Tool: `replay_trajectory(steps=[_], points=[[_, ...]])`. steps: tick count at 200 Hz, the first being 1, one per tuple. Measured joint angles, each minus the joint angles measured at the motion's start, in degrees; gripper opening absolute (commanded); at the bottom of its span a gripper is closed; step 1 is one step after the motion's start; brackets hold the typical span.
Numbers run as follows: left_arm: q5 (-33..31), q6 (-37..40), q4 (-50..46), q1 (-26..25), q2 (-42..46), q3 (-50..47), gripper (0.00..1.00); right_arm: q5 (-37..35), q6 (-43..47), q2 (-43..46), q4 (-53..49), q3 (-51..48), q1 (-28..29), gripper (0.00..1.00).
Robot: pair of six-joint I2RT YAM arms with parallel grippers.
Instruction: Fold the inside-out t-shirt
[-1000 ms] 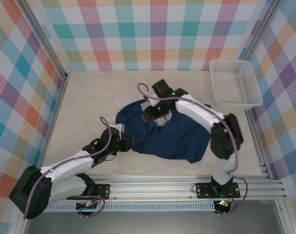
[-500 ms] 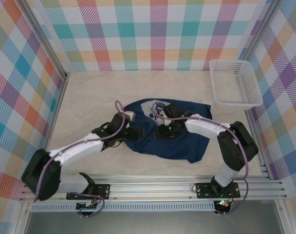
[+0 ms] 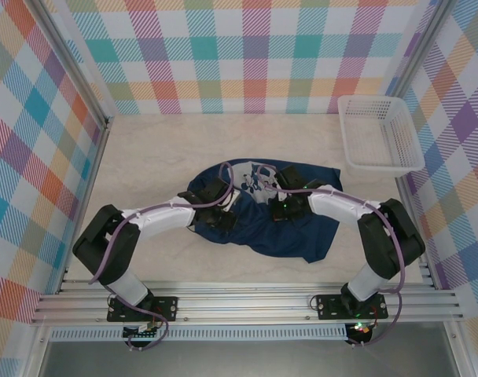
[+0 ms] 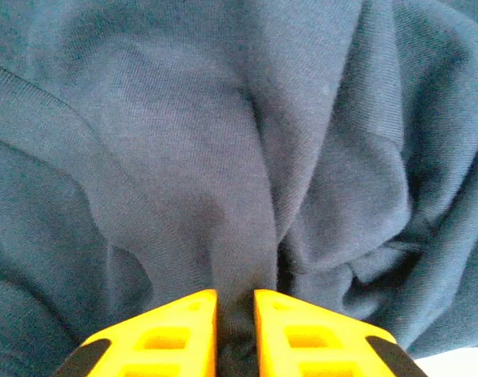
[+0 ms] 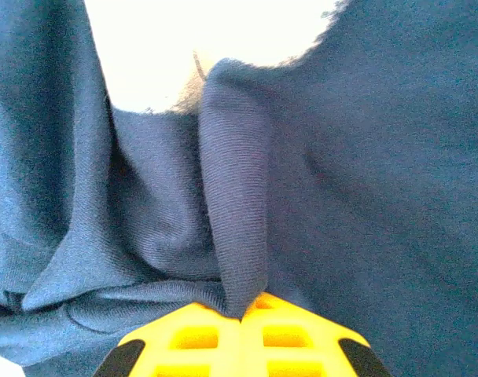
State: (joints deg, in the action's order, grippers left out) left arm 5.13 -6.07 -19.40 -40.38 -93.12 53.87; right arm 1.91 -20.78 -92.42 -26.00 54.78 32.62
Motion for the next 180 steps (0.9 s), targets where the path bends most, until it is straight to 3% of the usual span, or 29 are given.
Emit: replay_trajectory(steps=[21,49,78,99,117,146,180], points=[[-0.2,-0.5,0.0,0.0,-0.5,0.4,0.00,-1.0,0.8,0.2,-1.1,0.0,-1.4,0.00],[0.0,-2.8,1.1,0.7,1.9,-0.5,0.00,-4.6,2.2,3.0,-3.9,0.0,-3.9,0.00],[3.0,-7.1,6.2,3.0,10.6,-4.8,0.00,-9.3,3.7,7.8,-5.6,0.1,-5.6,0.00],[5.3,-9.5,9.8,4.4,14.1,-6.6,0.00,-10.5,5.5,10.5,-4.2,-0.3,-3.6,0.31],[6.5,-10.8,12.1,4.7,14.8,-7.9,0.00,-10.8,8.5,13.6,0.0,-2.6,1.4,0.46],[7.9,-11.7,13.4,4.9,14.8,-9.7,0.00,-7.4,13.0,15.6,6.9,-5.0,8.8,0.52],[8.6,-12.4,15.0,4.9,14.8,-10.9,0.00,-5.3,14.4,7.8,12.4,-3.0,10.5,0.48]])
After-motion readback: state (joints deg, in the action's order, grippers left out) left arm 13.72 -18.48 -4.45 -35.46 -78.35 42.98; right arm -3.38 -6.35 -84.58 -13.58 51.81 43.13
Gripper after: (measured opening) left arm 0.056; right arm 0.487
